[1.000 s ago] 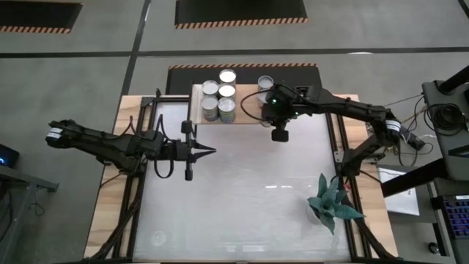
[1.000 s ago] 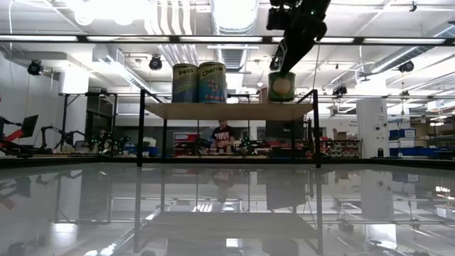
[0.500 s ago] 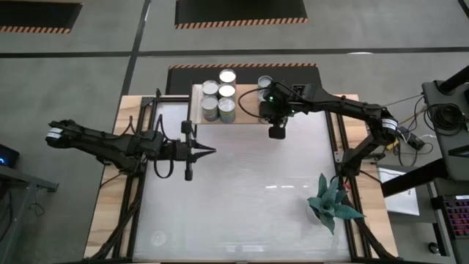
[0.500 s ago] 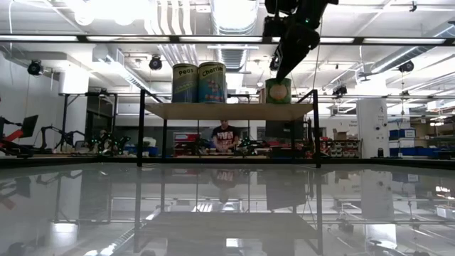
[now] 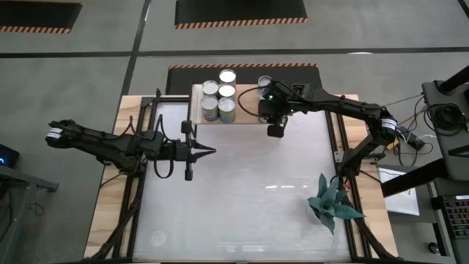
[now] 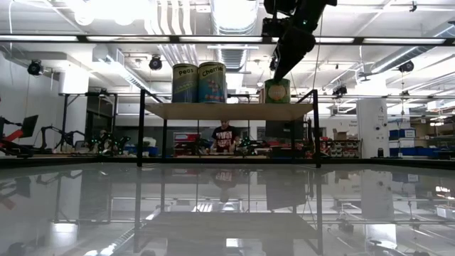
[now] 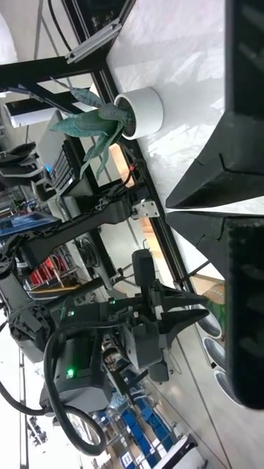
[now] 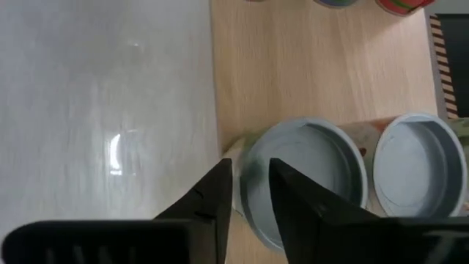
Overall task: Pick and place cans onto a shelf
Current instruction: Return to Home Position
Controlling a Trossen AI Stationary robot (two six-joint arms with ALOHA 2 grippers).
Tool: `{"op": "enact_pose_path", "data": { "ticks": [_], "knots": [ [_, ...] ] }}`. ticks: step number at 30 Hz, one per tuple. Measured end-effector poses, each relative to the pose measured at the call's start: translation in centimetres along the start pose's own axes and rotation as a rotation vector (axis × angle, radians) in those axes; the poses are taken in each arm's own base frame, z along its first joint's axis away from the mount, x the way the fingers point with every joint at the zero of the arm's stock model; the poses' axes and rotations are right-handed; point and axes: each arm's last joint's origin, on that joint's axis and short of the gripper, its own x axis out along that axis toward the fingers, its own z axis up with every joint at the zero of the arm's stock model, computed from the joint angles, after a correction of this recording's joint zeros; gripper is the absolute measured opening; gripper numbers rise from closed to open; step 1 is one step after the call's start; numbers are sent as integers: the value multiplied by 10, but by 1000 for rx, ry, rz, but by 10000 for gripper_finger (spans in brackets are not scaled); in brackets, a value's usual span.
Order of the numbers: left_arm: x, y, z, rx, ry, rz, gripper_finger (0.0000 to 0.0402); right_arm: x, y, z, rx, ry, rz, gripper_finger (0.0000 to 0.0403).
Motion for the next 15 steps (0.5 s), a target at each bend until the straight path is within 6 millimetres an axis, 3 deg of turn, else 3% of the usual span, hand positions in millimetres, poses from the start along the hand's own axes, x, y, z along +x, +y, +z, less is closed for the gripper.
{"op": "enact_pose_path", "data": {
  "ticks": [8, 15],
  "knots": [
    [0, 0, 0, 0, 2, -1, 0, -5, 0, -1, 0, -1, -1, 86],
    [0, 0, 0, 15, 2, -1, 0, -24, -2, 6, 33, -16, -2, 82]
  ]
}}
